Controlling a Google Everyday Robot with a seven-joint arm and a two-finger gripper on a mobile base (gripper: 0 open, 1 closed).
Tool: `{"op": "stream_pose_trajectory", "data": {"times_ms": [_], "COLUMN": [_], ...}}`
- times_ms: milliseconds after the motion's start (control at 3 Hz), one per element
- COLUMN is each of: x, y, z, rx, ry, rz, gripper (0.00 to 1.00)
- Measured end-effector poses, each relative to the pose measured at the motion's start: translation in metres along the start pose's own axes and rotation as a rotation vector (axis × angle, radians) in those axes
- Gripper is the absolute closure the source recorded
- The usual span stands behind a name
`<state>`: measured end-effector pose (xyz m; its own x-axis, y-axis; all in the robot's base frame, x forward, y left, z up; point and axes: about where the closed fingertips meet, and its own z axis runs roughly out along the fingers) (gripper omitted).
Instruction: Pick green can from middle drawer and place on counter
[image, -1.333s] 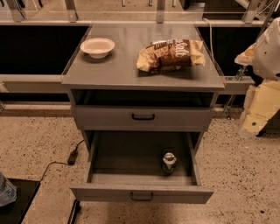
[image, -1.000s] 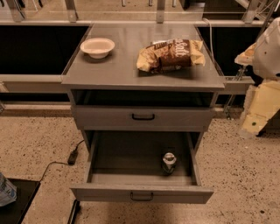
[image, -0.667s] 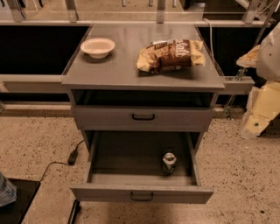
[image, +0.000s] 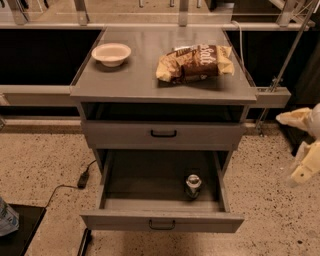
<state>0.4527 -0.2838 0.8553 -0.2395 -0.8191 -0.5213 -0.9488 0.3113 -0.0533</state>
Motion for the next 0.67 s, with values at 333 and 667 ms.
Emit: {"op": "stream_pose_trajectory", "data": {"times_ms": [333,667], "x": [0.024,0.036], "y": [-0.003,-0.001], "z": [0.065,0.13], "rx": [-0.124,-0.203], "ry": [-0.216,-0.343], "rz": [-0.029,-0.142], "gripper": [0.0,0.0]}}
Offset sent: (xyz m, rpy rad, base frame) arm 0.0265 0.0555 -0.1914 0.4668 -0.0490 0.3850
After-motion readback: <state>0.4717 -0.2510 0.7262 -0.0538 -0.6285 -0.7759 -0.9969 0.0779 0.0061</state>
